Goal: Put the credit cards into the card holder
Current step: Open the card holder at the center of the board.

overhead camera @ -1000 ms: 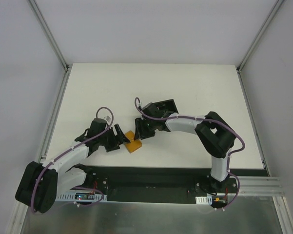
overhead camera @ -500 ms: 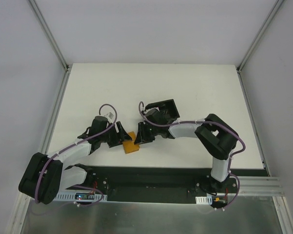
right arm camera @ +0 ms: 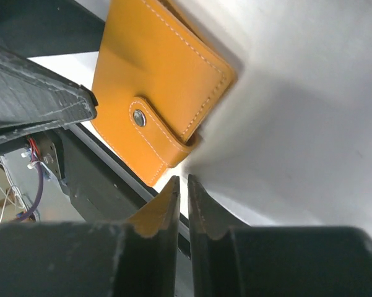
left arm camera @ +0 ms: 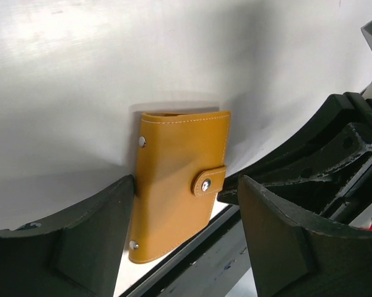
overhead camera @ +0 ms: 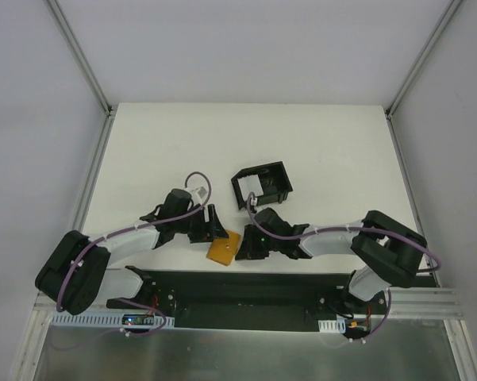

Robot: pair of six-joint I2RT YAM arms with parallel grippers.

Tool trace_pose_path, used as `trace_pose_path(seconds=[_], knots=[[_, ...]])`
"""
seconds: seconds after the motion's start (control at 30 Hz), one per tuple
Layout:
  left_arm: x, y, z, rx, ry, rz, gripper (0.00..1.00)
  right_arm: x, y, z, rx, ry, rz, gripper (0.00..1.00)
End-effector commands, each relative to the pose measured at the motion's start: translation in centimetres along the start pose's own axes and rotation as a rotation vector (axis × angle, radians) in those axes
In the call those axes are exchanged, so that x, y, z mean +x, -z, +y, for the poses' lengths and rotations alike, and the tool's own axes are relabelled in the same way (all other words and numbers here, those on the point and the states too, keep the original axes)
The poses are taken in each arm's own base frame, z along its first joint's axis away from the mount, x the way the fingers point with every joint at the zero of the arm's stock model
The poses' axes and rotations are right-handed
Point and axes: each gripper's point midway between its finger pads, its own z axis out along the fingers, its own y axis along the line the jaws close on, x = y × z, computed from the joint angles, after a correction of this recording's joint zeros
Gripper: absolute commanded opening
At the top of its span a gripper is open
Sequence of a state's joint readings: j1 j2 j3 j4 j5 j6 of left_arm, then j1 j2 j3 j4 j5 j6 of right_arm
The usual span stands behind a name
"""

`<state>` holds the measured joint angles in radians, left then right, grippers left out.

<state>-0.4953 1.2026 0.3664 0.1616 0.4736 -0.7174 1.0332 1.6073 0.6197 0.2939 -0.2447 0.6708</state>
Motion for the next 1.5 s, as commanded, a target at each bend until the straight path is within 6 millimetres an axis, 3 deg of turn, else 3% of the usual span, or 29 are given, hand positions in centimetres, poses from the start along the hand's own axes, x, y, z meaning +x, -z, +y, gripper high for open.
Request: trace_pose_path(seconds=[0.0, 0.17, 0.33, 0.4, 0.67, 0.8, 1.1, 1.3, 1.47], knots=[[-0.6, -1.7, -3.3, 0.073, -0.122, 0.053, 0.67, -0.7, 1.8, 0.2, -0.016, -0.039, -0.121, 0.15], [-1.8, -1.1, -3.0, 0.008, -0.150, 0.002, 0.73, -1.4, 4.2, -1.4, 0.050, -0.003, -0.211, 0.25], [-0.8, 0.1, -1.4, -0.057, -0.165, -0.002, 0.75, -4.1, 6.0, -1.5, 0.098, 0.032, -0.289, 0.33], [0.1, 0.4, -0.5, -0.073, -0.156, 0.007, 0.76, -4.7, 5.8, -1.1, 0.089, 0.010, -0.288, 0.35], [1.6, -0.1, 0.5, -0.069, -0.180, 0.082, 0.78, -2.3, 2.8, 0.6, -0.035, -0.135, -0.144, 0.38], [2.4, -0.5, 1.0, -0.075, -0.169, 0.130, 0.75, -1.6, 1.9, 0.3, -0.022, -0.167, -0.129, 0.39], [4.3, -0.5, 2.0, -0.060, -0.124, 0.176, 0.65, -0.6, 0.7, -2.8, 0.074, -0.227, -0.130, 0.39], [3.6, -0.4, 0.3, 0.029, -0.106, 0.111, 0.56, 0.6, 0.1, -4.9, 0.136, -0.251, -0.100, 0.37], [3.1, -0.3, -1.1, 0.087, -0.104, 0.090, 0.50, 0.9, -0.2, -5.1, 0.144, -0.254, -0.082, 0.36]])
